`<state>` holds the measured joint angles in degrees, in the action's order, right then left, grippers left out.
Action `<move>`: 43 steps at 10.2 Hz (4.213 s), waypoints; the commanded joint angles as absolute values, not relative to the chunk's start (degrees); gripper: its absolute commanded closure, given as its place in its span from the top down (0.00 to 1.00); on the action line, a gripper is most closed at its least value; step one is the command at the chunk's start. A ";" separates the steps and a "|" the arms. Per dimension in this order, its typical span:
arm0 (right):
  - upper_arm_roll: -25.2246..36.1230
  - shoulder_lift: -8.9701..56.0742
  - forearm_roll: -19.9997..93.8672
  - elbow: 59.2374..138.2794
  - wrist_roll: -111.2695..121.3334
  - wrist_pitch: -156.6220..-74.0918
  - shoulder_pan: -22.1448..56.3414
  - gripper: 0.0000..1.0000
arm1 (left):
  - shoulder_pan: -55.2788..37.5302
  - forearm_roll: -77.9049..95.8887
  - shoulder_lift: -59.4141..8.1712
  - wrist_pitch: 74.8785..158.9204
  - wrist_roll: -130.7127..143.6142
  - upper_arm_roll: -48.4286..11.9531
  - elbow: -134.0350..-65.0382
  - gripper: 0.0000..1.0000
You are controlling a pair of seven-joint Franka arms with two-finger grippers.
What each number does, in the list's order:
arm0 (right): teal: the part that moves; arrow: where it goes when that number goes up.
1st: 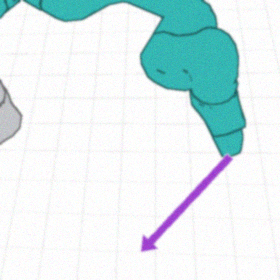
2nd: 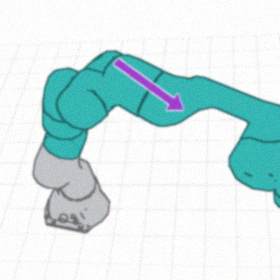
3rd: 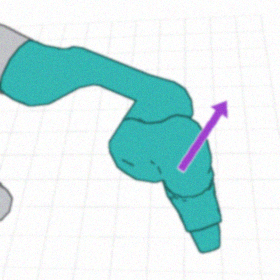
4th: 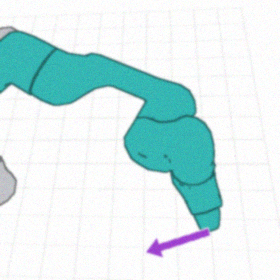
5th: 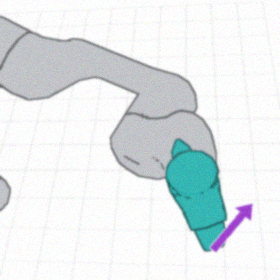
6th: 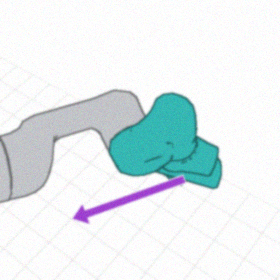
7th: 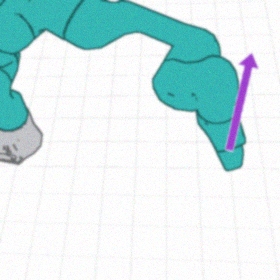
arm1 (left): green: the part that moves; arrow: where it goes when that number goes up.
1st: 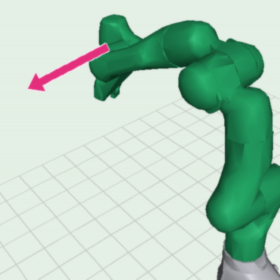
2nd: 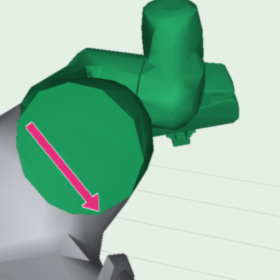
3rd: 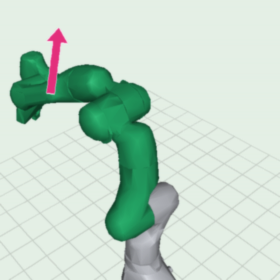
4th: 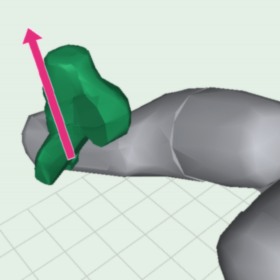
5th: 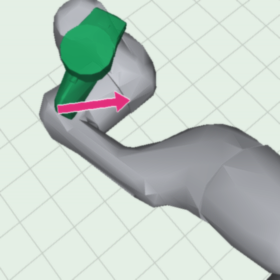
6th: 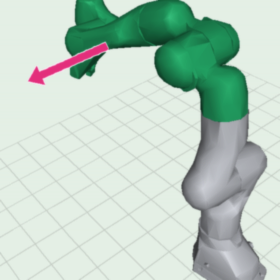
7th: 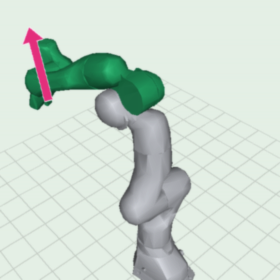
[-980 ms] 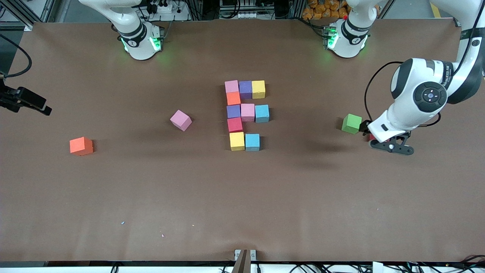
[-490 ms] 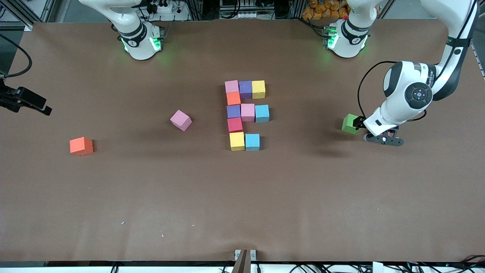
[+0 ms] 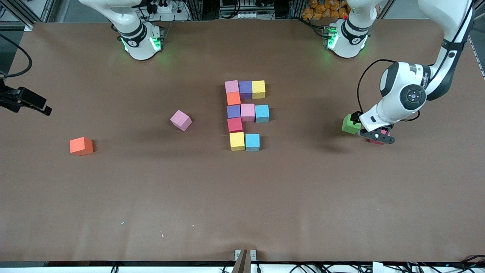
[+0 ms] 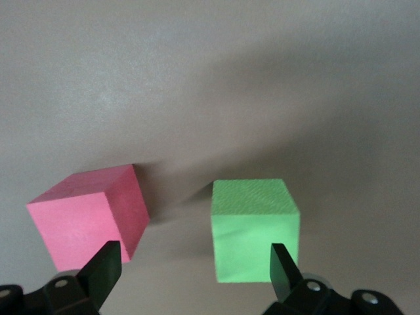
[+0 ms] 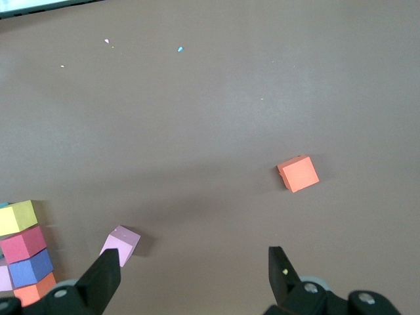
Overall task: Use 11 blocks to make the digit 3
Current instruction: 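Grasp and lift the green cube with the left gripper, then carry the green cube with the left gripper beside the cyan cube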
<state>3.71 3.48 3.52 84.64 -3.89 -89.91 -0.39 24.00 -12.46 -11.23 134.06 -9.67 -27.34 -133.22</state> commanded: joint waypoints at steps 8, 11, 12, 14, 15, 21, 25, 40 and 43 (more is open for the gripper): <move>3.69 3.69 4.04 84.29 -4.48 -90.17 -0.53 1.00 | 24.08 -7.47 -14.67 136.84 -6.16 -29.79 -134.03 1.00; 3.69 3.78 4.04 84.29 -4.48 -90.26 -0.44 1.00 | 23.73 -7.56 -15.46 137.20 -5.89 -29.79 -134.21 1.00; 3.69 3.78 4.04 84.29 -4.48 -90.26 -0.35 1.00 | 23.73 -7.91 -15.64 137.20 -5.89 -29.79 -134.30 1.00; 3.69 3.78 4.04 84.29 -4.48 -90.26 -0.35 1.00 | 23.82 -8.17 -15.99 138.59 -5.89 -29.79 -135.34 1.00; 3.69 3.78 4.04 84.29 -4.48 -90.26 -0.35 1.00 | 23.82 -8.17 -16.08 139.21 -5.89 -29.79 -136.05 1.00; 3.69 4.04 4.04 84.29 -4.48 -90.70 -0.26 1.00 | 24.35 -8.35 -15.56 139.22 -6.06 -29.62 -137.46 1.00; 3.69 4.13 4.13 84.29 -4.48 -90.88 -0.26 1.00 | 24.61 -11.60 -15.73 139.22 -6.06 -29.62 -137.29 0.45; 3.69 4.31 4.04 84.20 -4.48 -91.23 0.09 1.00 | -3.50 -27.25 -31.90 122.96 -12.54 -29.71 -101.70 0.18; 3.69 4.31 4.04 84.20 -4.39 -91.23 0.09 1.00 | -6.14 -27.16 -34.79 122.96 -22.82 -29.71 -97.04 0.19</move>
